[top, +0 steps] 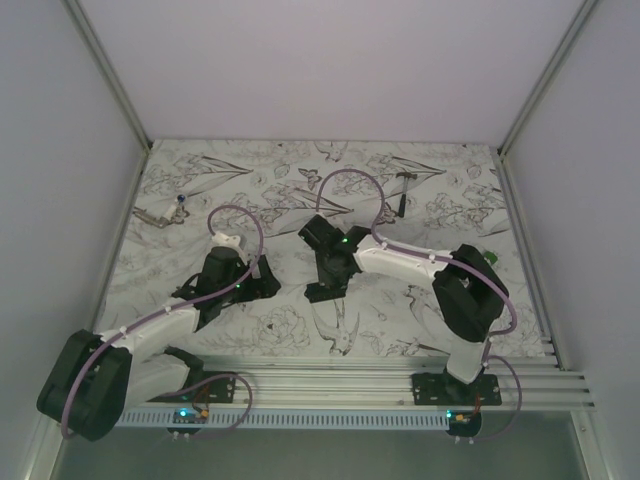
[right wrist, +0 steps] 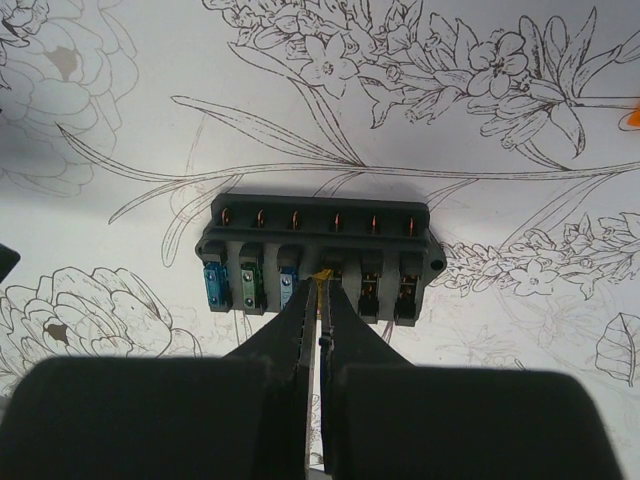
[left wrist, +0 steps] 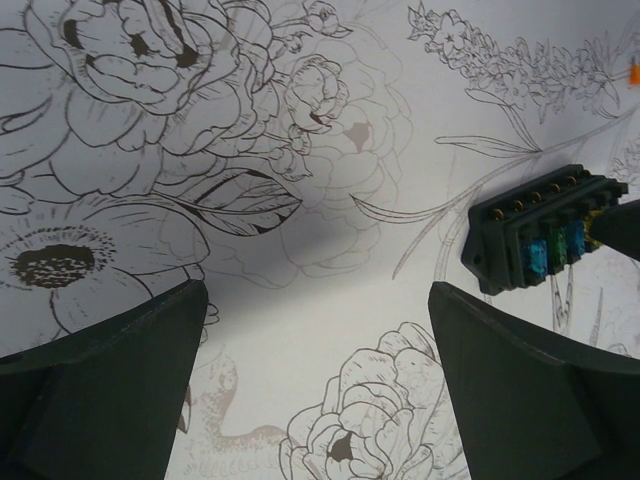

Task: Snap on the fuse box
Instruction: Install the fuse at the fuse box base.

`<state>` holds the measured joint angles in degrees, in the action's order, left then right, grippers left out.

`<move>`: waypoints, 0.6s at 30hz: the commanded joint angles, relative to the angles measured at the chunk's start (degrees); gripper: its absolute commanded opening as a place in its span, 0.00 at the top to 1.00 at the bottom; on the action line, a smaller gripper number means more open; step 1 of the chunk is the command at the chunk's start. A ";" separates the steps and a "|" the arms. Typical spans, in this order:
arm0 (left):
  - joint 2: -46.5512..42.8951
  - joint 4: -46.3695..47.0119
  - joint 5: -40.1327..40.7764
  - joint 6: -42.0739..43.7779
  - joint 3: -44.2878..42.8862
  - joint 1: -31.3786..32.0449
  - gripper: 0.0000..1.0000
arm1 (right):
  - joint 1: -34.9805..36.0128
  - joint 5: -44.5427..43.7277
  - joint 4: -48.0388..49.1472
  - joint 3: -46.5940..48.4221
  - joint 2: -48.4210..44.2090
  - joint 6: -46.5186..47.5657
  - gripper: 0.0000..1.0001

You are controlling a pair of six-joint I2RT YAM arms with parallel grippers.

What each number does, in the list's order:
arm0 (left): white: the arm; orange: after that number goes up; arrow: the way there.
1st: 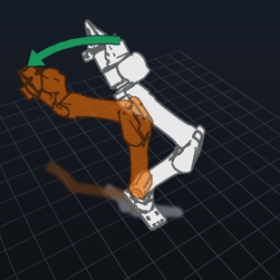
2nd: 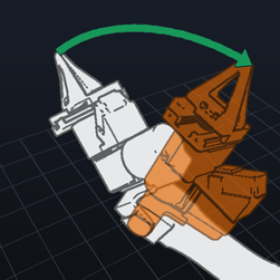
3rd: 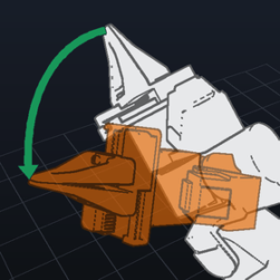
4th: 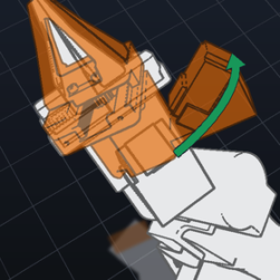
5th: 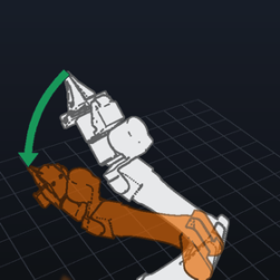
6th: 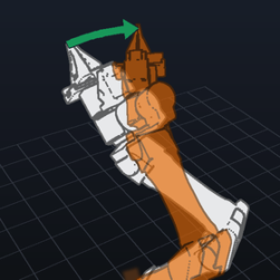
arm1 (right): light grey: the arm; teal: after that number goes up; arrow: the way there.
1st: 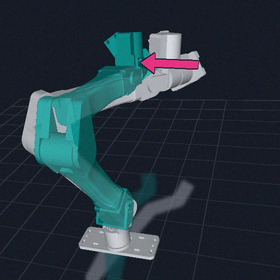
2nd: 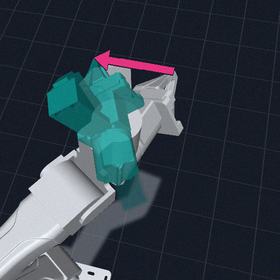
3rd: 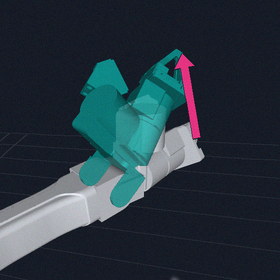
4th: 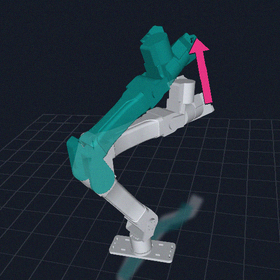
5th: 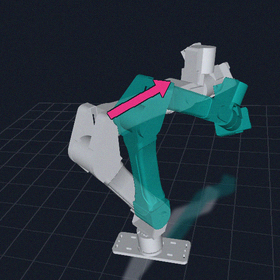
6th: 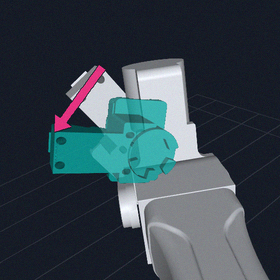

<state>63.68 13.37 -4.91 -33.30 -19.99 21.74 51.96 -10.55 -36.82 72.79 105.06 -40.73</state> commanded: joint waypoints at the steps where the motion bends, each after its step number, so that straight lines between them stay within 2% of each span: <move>1: -1.33 0.35 -4.24 -2.10 -1.28 -0.23 0.04 | 0.20 2.43 -8.80 -2.10 6.03 1.48 0.95; 11: -1.62 0.20 -8.08 -7.62 -2.63 3.60 0.08 | 0.24 1.98 -7.03 -0.53 3.85 2.06 0.90; 18: 2.59 0.21 -9.75 -11.22 -4.85 6.70 0.13 | 0.24 1.41 -5.44 -2.50 1.91 1.16 0.88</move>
<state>63.70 13.41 -12.40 -41.56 -22.74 27.29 51.96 -10.52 -38.04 74.13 105.32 -39.46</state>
